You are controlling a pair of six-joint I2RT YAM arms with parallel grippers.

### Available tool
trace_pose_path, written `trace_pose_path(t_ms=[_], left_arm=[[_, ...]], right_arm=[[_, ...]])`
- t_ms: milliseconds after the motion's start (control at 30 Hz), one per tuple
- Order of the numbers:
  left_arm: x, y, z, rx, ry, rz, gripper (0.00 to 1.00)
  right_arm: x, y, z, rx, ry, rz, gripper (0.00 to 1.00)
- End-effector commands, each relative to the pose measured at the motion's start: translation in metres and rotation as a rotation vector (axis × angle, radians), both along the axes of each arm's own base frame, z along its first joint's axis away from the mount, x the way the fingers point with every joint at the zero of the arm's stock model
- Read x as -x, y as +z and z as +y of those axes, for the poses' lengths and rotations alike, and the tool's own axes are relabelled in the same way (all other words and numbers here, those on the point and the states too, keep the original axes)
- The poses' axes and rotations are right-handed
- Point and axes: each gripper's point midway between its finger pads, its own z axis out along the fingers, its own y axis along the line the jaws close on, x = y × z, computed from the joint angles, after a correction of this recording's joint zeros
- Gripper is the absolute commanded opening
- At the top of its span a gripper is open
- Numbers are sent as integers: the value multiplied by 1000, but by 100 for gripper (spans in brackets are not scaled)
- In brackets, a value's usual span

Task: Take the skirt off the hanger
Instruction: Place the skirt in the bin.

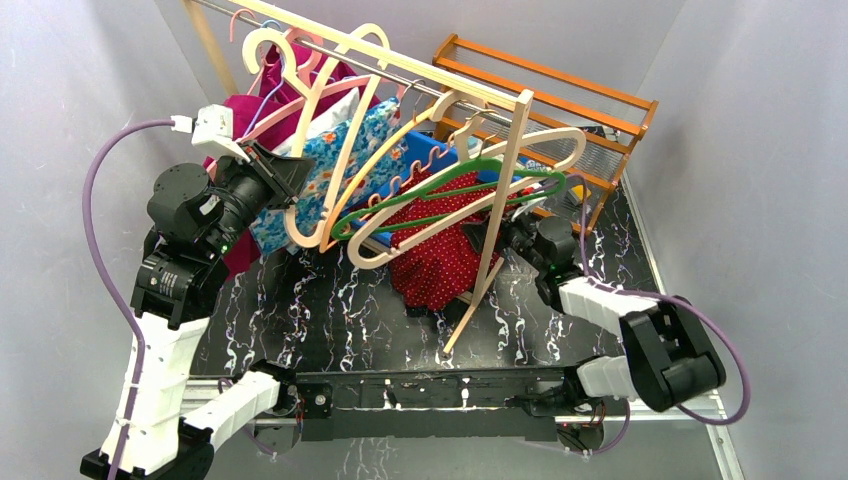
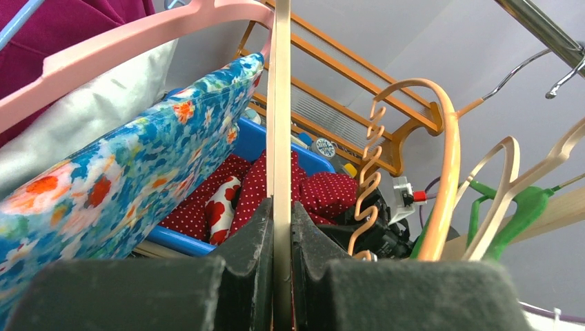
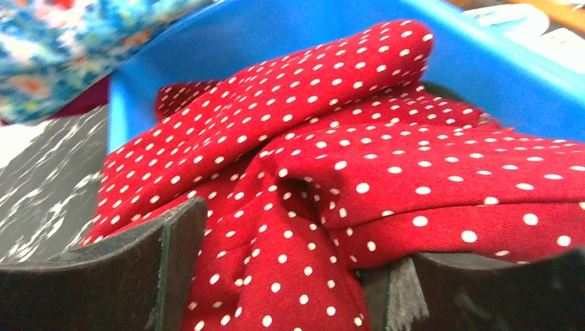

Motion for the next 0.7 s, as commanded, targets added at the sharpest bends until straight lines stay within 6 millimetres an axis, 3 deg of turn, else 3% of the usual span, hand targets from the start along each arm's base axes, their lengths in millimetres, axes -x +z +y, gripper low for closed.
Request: trace_pose_path(t_ms=[0, 167, 200, 233, 300, 400, 567, 667], left_arm=[[8, 19, 3, 8, -4, -63, 0], [12, 26, 8, -10, 11, -72, 0], [14, 30, 11, -22, 24, -79, 0], [15, 30, 12, -22, 27, -80, 0], [15, 30, 13, -21, 30, -81, 0], [15, 31, 10, -8, 17, -86, 0], [17, 31, 1, 19, -32, -83, 0], [19, 30, -1, 21, -44, -82, 0]], right_arm=[[-28, -56, -31, 105, -266, 75, 75], [-44, -50, -25, 0, -310, 106, 32], [-54, -32, -13, -56, -274, 124, 11], [-59, -21, -10, -88, -258, 134, 3], [-62, -4, -8, -182, -209, 148, 0], [-68, 47, -20, -396, -186, 45, 0], [-98, 104, -36, -562, -211, -24, 0], [-115, 138, -32, -626, -184, -85, 0]])
